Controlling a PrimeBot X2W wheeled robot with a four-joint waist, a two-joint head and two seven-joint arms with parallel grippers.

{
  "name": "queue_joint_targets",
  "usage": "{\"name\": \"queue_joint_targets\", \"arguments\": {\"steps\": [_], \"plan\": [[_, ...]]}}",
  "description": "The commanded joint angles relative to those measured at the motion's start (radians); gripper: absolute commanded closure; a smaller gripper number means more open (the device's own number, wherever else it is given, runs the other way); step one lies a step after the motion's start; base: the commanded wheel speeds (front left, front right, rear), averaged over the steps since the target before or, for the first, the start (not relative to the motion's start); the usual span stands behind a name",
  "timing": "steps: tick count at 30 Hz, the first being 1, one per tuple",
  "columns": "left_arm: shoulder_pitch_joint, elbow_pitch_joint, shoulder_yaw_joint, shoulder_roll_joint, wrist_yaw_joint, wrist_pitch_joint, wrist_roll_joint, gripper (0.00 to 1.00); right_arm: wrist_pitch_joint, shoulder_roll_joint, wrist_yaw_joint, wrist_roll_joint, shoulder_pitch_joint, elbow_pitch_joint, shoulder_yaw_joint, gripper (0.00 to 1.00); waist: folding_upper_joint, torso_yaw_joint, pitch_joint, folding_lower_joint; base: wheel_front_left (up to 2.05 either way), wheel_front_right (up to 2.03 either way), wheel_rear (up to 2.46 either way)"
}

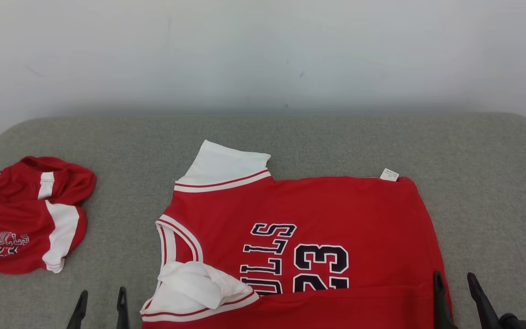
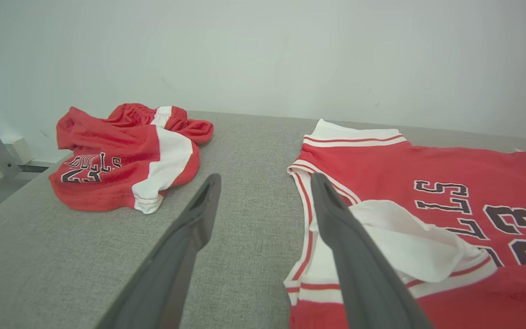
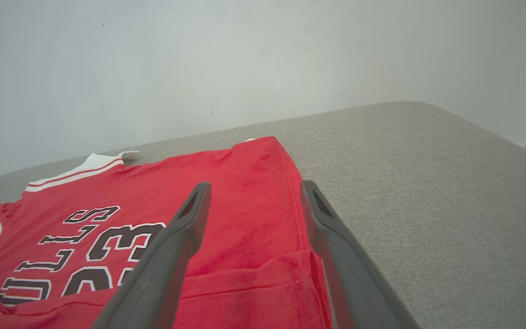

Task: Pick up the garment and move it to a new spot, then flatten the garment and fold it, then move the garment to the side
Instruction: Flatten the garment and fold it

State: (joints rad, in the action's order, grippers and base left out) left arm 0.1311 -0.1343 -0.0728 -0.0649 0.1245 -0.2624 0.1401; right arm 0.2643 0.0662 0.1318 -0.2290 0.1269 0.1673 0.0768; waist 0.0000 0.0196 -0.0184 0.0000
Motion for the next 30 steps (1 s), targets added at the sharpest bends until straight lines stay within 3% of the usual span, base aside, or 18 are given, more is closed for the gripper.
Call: {"name": "queue_joint_targets", "arguments": {"steps": [1, 5, 18, 20, 21, 30], "plan": [[-0.030, -0.002, -0.003, 0.005, 0.006, -0.002, -0.010, 0.00, 0.001, -0.006, -0.002, 0.008, -0.004, -0.006, 0.002, 0.00, 0.0000, -0.006, -0.014, 0.0000, 0.00, 0.00, 0.00], [-0.094, -0.032, 0.016, -0.001, 0.006, -0.002, 0.013, 0.00, 0.001, -0.008, -0.002, 0.013, -0.047, -0.009, -0.003, 0.00, 0.0000, -0.023, -0.043, 0.0000, 0.00, 0.00, 0.00], [-0.545, -0.282, 0.215, -0.266, 0.005, 0.013, 0.164, 0.00, 0.001, -0.013, -0.002, 0.019, -0.328, 0.042, -0.105, 0.00, 0.0000, -0.198, -0.241, 0.0000, 0.00, 0.00, 0.00], [-0.621, -0.311, 0.255, -0.314, 0.005, 0.056, 0.216, 0.00, 0.001, -0.014, -0.002, 0.015, -0.384, 0.058, -0.122, 0.00, 0.0000, -0.230, -0.280, 0.0000, 0.00, 0.00, 0.00], [-0.699, -0.335, 0.301, -0.370, 0.005, 0.104, 0.271, 0.00, 0.001, -0.015, -0.002, 0.007, -0.432, 0.069, -0.136, 0.00, 0.0000, -0.260, -0.314, 0.0000, 0.00, 0.00, 0.00], [-0.940, -0.392, 0.455, -0.510, 0.005, 0.271, 0.435, 0.00, 0.001, -0.017, -0.002, -0.028, -0.560, 0.097, -0.186, 0.00, 0.0000, -0.328, -0.416, 0.0000, 0.00, 0.00, 0.00]]}}
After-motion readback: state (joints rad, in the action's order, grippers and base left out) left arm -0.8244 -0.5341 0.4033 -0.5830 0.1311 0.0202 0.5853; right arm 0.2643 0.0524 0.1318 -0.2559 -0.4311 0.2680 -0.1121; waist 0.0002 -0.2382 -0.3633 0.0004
